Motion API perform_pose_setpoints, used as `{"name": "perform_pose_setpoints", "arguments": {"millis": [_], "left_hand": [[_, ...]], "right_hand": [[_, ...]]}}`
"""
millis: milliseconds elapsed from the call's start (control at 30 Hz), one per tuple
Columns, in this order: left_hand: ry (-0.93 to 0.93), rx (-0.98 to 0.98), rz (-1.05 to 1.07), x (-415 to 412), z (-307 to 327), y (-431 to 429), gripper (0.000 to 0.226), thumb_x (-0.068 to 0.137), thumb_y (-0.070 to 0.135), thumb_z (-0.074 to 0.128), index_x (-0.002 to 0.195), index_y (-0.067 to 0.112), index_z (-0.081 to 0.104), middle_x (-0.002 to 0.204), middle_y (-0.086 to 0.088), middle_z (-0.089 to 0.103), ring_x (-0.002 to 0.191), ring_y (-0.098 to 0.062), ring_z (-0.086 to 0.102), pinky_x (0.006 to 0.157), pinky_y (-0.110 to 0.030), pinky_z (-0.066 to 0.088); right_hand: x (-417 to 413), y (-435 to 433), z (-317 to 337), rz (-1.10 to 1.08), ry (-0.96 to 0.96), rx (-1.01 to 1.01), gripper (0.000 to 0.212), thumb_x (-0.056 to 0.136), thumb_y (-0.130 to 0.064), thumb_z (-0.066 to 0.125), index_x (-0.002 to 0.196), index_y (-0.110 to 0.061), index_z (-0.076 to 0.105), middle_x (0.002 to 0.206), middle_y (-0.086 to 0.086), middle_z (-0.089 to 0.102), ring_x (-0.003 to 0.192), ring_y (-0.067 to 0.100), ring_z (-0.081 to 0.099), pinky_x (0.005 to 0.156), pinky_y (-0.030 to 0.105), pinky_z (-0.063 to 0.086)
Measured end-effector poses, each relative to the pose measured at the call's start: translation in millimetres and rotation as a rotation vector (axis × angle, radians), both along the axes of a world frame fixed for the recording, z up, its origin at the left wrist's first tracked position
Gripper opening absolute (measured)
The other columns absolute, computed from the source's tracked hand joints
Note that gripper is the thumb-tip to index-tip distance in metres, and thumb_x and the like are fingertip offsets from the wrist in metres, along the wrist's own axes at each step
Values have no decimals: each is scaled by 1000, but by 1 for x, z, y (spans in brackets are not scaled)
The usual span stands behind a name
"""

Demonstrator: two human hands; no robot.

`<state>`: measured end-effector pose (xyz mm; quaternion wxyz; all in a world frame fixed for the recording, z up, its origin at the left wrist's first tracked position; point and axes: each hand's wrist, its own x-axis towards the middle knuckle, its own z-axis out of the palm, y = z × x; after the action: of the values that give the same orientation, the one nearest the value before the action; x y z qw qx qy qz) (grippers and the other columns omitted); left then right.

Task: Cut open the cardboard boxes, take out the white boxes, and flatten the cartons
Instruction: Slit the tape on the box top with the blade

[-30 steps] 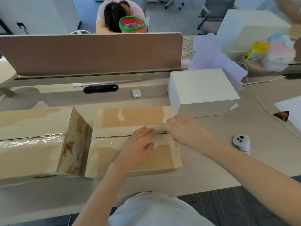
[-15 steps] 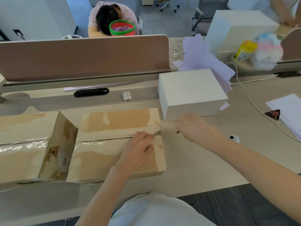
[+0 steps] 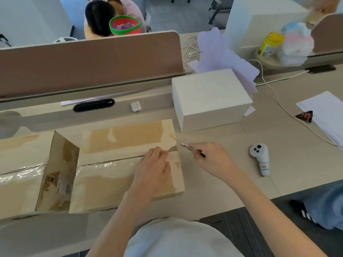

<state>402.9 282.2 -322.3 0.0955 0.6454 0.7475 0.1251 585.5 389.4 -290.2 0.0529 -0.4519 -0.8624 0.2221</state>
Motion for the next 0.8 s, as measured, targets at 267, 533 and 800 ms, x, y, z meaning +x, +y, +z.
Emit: {"name": "perform_pose_setpoints", "arguments": {"millis": [267,533,800], "left_hand": [[-207,-101,50,-14,5,23,26,89,29,55,108,14,64,107,-2,57,105,-24,51,95,-39,42],[-456,-364,-14,-36,22,49,15,79,24,73,90,26,63,91,7,58,87,-13,56,83,-28,48],[-422,-506,15,-38,32,63,18,76,35,76,88,27,66,85,8,65,83,-12,63,76,-28,50]], "right_hand": [[-2,-27,-9,-123,101,-118,23,90,-23,49,105,-25,66,74,5,64,65,22,54,61,37,48],[-7,-38,-8,-162,96,-84,25,89,-21,46,106,-22,64,69,4,59,67,23,53,61,37,47],[-11,-37,-3,-120,53,-19,33,94,-20,47,114,-37,67,67,-3,49,69,26,53,54,34,37]]}}
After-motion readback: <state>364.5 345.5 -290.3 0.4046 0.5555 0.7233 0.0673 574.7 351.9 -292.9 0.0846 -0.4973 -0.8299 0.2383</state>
